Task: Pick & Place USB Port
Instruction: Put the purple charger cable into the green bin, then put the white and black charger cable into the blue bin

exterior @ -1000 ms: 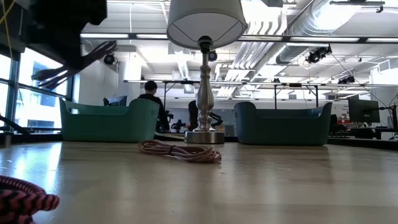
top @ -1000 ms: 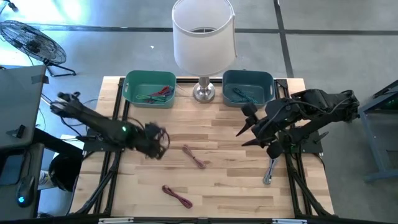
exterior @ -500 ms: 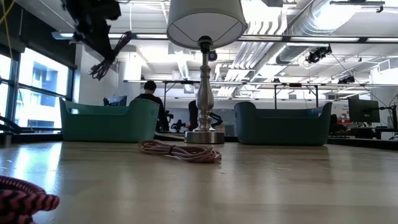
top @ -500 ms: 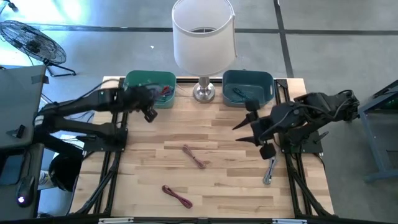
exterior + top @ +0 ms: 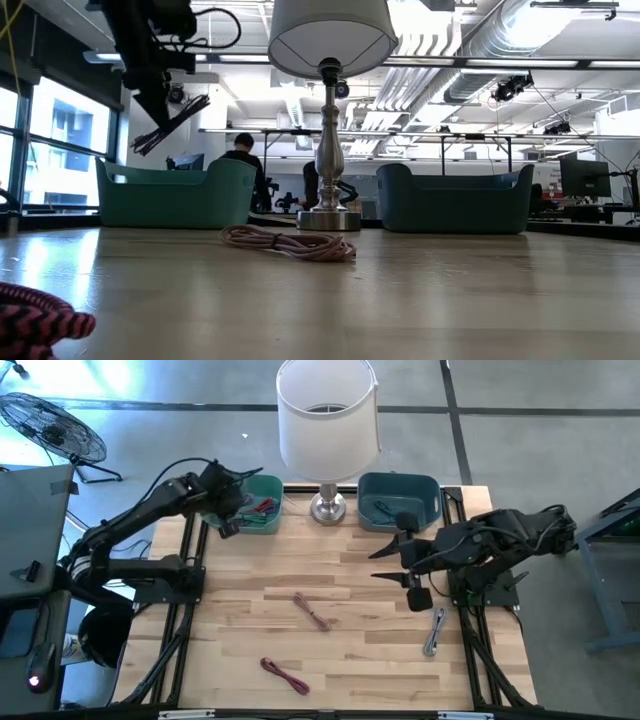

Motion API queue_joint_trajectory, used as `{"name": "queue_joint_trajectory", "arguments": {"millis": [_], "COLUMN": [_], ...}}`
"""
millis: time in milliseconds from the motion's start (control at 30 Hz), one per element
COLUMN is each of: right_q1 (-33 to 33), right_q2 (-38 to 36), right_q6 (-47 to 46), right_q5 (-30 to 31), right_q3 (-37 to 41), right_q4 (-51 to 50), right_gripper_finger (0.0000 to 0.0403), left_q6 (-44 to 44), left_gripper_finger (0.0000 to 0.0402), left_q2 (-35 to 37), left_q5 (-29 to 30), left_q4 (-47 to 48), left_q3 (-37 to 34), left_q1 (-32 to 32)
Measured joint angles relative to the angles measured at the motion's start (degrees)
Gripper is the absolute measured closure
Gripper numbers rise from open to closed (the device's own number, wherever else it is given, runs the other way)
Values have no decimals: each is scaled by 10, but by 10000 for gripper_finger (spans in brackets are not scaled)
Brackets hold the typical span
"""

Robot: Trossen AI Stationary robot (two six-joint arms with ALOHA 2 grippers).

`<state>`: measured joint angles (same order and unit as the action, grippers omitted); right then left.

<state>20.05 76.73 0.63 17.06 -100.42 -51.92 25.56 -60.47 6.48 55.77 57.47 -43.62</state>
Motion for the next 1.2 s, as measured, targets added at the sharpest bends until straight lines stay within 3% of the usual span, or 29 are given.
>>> {"name": "queue_joint_trajectory", "arguments": {"millis": [133,500,667,733,867,1067,1133,1200], "right_q1": [0,0,0,0,2,25,33,39], "right_q2": [12,33,33,33,33,36,40,48], "right_q6": [-7,-7,-7,-7,-9,-4,6,20], "right_q5": [9,19,19,18,16,12,20,20], "right_q3": [0,0,0,0,0,0,0,0], "right_q4": [0,42,78,85,92,99,97,93], "right_gripper_finger": [242,242,242,242,242,242,242,242], "left_q6": [51,129,119,104,102,126,116,88], "left_gripper_finger": [380,283,251,243,240,241,241,241], "left_q2": [-14,-17,-16,-10,11,84,117,147], "left_q5": [10,57,67,37,-77,-325,-370,-379], "left_q4": [0,-29,-26,-16,18,69,66,58], "left_q3": [0,0,0,0,0,0,0,0], "left_q1": [-16,-18,-18,-18,-17,17,38,63]}}
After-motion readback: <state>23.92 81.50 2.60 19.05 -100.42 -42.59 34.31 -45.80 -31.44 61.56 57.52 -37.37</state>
